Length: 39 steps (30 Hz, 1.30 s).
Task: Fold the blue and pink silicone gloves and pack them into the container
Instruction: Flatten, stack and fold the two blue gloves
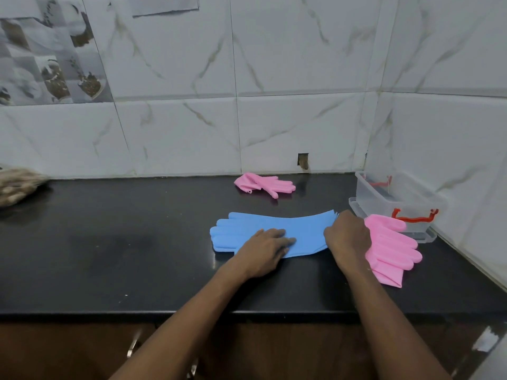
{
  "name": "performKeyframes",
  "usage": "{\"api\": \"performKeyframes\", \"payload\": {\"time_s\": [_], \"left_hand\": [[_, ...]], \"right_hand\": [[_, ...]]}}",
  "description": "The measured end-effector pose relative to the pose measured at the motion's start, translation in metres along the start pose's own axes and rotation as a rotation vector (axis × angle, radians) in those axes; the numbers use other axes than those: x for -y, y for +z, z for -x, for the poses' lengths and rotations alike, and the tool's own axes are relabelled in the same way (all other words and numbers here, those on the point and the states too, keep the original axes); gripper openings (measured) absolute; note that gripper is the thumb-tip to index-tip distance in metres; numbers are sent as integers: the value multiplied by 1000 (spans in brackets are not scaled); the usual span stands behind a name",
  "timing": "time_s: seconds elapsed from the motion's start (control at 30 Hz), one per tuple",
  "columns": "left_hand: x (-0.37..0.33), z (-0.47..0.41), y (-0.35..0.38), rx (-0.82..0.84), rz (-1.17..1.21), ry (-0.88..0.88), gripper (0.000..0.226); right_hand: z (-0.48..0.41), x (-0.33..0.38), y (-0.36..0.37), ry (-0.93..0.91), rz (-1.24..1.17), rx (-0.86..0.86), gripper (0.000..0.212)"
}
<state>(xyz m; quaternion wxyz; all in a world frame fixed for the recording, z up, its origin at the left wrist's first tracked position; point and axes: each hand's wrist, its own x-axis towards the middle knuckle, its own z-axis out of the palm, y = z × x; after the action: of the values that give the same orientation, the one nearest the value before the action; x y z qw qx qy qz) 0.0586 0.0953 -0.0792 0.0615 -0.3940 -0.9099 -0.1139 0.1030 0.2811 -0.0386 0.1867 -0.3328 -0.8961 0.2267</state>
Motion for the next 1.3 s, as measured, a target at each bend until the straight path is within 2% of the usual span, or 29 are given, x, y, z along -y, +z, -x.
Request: {"api": "performKeyframes", "payload": {"time_s": [0.07, 0.13, 0.2, 0.3, 0.33, 0.37, 0.4, 0.5, 0.6, 0.67, 0.73, 0.77, 0.8, 0.83, 0.87, 0.9, 0.97, 1.07, 1.1, 1.17, 1.27, 1.3], "left_hand": [[-6, -6, 2, 60, -78, 8, 42], [-9, -11, -4, 110, -23, -4, 43], [-6, -17, -16, 51, 340, -129, 45], [10, -24, -38, -146, 1204, -520, 29], [17, -27, -41, -151, 1383, -615, 34], [24, -30, -41, -116, 1442, -670, 47], [28, -32, -41, -82, 1446, -705, 58], [28, -37, -37, -86, 1390, -759, 60], [22, -47, -36, -112, 1231, -786, 49], [18, -57, -33, -140, 1033, -811, 40], [15, -60, -33, -150, 837, -830, 27], [15, -60, -34, -150, 806, -831, 24], [17, -59, -34, -153, 814, -823, 23], [19, -58, -33, -156, 832, -812, 25], [21, -57, -32, -162, 833, -794, 29], [21, -57, -31, -167, 808, -778, 32], [16, -56, -27, -191, 676, -737, 36], [2, -56, -18, -268, 433, -684, 11], [-1, -57, -14, -287, 386, -682, 11], [-8, -56, -9, -274, 279, -671, 20], [-15, -50, -9, -264, -40, -570, 44], [-15, -47, -10, -284, -164, -513, 41]], "right_hand": [[4, 4, 0, -51, 82, -53, 21], [13, 12, 5, -174, 79, -117, 24], [26, 24, 11, -345, 41, -160, 22], [47, 39, 24, -573, 143, -126, 22], [55, 41, 28, -647, 191, -154, 18], [63, 43, 31, -714, 235, -184, 12], [69, 43, 34, -770, 271, -198, 16], [73, 38, 42, -836, 294, -239, 32], [70, 34, 45, -856, 276, -228, 34], [67, 31, 46, -901, 256, -175, 29], [59, 27, 47, -842, 93, 12, 32], [57, 24, 45, -764, -86, 103, 34], [55, 21, 40, -661, -298, 129, 34], [48, 17, 34, -568, -469, 72, 28], [37, 12, 31, -506, -530, -7, 24], [25, 9, 28, -467, -507, -33, 26], [6, 6, 24, -475, -371, 58, 36], [-8, 11, 31, -643, -178, 284, 39], [-6, 12, 37, -689, -86, 382, 40], [-3, 10, 47, -720, 59, 507, 44], [1, 6, 48, -715, 70, 497, 48], [3, 6, 46, -679, 36, 479, 51]]}}
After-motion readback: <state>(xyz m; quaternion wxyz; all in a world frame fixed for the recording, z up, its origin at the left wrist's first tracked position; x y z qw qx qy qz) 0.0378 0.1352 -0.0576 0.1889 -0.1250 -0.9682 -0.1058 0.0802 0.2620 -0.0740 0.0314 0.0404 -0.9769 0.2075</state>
